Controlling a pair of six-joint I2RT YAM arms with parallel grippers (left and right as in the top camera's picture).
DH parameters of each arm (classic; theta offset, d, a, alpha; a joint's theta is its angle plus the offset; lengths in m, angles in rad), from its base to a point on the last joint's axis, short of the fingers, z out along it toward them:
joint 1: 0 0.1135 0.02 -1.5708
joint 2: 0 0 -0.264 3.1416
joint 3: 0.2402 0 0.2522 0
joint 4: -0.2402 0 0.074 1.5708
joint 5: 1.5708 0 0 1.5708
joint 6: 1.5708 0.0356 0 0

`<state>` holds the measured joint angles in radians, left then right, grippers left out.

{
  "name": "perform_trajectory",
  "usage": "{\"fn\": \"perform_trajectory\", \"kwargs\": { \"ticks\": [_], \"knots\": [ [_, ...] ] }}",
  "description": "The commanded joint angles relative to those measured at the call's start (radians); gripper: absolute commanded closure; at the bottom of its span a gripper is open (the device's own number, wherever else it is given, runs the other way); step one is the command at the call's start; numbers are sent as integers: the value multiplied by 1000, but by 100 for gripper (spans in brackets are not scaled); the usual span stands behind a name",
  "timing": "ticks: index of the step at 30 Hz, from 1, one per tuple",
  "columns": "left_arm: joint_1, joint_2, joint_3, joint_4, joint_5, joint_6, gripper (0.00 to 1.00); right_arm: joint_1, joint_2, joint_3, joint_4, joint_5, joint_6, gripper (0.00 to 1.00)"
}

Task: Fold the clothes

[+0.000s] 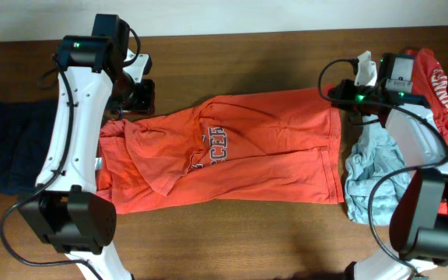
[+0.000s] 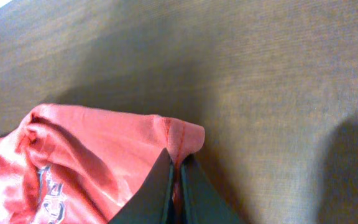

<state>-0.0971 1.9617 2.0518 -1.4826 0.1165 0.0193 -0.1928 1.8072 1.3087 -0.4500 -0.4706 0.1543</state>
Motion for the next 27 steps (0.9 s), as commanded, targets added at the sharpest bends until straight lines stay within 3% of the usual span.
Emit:
{"fn": "perform_trajectory", "kwargs": {
  "ticks": [1,9,17,24,27],
  "knots": [
    [3,-12,8,-49,43,11,56,-5,-42,8,-70,37,-5,96],
    [0,-12,7,-112,93,-61,53,-4,-42,8,-162,71,-13,96],
    [-60,-11,-43,-80,115,-68,52,-4,-42,8,153,87,-70,96],
    [-93,-11,-201,21,124,-139,51,-3,-41,8,146,86,-99,96],
    [-110,-11,-279,97,195,-138,50,-3,-41,8,133,86,-98,95]
  ]
}}
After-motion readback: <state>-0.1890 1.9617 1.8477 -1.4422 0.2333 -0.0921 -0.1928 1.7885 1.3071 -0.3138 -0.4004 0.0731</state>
